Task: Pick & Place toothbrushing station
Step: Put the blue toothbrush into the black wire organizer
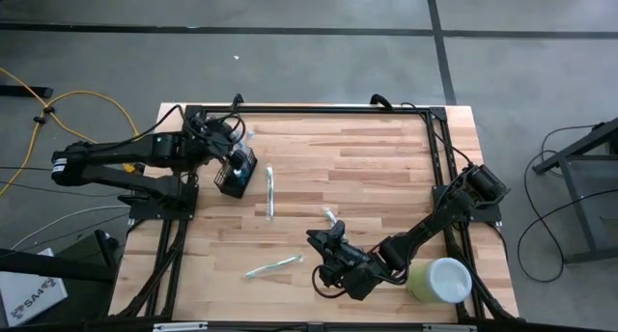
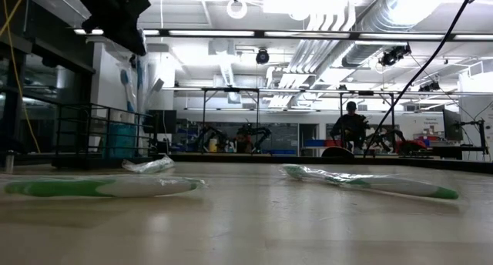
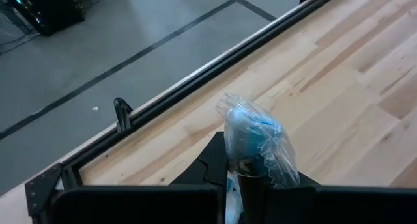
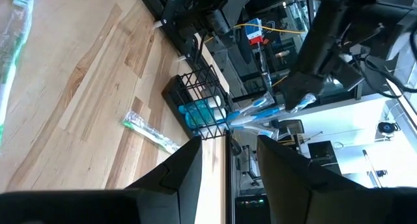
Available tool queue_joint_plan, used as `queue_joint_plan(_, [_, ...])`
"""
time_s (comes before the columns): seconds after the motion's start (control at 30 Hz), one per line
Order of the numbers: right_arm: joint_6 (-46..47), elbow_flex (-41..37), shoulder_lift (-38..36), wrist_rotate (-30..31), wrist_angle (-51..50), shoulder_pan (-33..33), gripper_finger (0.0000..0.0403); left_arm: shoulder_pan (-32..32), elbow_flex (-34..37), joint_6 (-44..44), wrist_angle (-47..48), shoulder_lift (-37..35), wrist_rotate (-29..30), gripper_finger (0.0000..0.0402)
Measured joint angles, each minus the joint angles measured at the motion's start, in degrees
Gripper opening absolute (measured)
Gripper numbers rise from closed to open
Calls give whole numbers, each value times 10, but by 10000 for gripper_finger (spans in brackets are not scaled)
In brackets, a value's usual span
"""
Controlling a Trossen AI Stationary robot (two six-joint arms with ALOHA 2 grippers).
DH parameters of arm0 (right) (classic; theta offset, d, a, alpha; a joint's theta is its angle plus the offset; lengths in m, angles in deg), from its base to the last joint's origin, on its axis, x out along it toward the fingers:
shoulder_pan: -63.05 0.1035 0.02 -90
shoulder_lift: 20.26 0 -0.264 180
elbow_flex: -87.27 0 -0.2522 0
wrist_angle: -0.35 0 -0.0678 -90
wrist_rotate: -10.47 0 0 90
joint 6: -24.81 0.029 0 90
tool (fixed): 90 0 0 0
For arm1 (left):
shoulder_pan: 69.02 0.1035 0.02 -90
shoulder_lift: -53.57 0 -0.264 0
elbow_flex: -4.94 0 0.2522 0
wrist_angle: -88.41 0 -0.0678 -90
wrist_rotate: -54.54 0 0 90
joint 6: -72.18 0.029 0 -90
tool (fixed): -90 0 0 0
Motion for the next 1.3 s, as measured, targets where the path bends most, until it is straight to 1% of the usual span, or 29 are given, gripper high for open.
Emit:
queue_joint_plan(0.3, [0, 0, 0, 0, 0, 0, 138, 0, 53, -35, -20, 0, -1, 7])
queue_joint_plan(0.6, [0, 0, 0, -15, 0, 0, 138, 0, 103, -37, -86, 0, -2, 7])
queue_joint_plan(0.9, [0, 0, 0, -15, 0, 0, 138, 0, 122, -51, -93, 0, -4, 7])
queue_joint_plan(1.07, [0, 0, 0, -15, 0, 0, 138, 0, 123, -51, -94, 0, -16, 9])
queue_joint_plan(1.3, [0, 0, 0, -15, 0, 0, 138, 0, 123, -45, -96, 1, -20, 33])
